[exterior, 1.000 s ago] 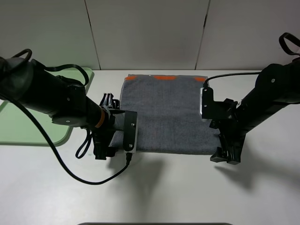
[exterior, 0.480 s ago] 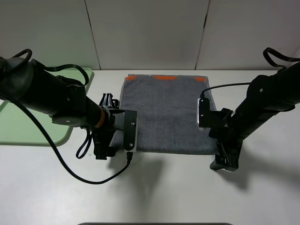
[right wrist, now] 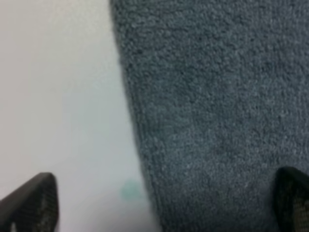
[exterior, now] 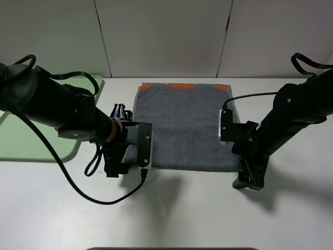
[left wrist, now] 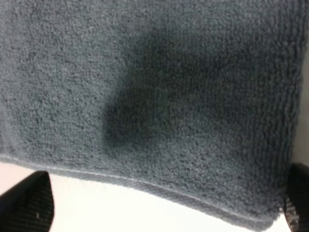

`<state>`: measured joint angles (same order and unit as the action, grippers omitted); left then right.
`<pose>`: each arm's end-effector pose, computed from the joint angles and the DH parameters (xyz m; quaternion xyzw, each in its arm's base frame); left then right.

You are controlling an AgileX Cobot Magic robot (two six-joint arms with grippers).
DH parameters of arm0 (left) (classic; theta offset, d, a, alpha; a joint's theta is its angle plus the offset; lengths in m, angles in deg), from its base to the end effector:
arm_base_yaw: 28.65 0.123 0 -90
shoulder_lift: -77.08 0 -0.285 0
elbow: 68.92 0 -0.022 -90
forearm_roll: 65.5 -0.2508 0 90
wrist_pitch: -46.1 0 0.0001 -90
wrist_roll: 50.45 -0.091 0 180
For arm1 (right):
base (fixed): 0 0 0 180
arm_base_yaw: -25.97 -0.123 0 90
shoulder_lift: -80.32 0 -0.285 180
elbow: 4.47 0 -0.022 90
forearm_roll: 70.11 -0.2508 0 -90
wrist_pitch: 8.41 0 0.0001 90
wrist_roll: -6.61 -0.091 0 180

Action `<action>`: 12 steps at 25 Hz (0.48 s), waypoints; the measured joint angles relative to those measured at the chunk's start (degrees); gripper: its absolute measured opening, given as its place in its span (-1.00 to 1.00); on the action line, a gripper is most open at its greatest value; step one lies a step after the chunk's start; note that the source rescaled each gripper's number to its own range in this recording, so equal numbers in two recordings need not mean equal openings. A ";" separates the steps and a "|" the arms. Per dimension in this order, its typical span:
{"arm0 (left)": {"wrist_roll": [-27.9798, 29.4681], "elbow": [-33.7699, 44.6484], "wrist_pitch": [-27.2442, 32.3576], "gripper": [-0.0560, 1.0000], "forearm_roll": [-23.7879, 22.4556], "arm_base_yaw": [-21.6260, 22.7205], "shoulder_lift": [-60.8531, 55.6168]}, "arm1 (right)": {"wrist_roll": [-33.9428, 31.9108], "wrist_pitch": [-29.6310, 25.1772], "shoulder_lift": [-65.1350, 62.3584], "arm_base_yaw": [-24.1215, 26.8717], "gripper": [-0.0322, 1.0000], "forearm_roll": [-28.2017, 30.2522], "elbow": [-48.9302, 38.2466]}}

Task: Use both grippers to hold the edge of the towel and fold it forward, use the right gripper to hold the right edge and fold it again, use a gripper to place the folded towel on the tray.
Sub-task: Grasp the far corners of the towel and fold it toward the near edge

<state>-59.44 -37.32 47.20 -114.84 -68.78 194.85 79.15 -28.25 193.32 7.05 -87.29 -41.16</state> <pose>0.2493 -0.2083 0.0917 0.7304 0.6323 0.0478 0.2537 0.2568 0.0977 0.0911 -0.6106 0.7842 0.0158 0.1091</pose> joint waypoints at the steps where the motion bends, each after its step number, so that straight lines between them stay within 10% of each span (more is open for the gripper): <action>1: 0.00 0.00 0.00 0.88 0.00 0.00 0.00 | -0.24 -0.16 0.05 0.00 0.87 0.15 0.00; 12: 1.39 0.00 0.00 0.13 0.24 -0.29 0.90 | -7.17 1.10 0.12 -0.44 -0.09 6.86 0.00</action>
<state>-58.05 -37.32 47.20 -114.61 -69.07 195.75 71.97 -27.15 193.43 6.62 -80.43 -41.16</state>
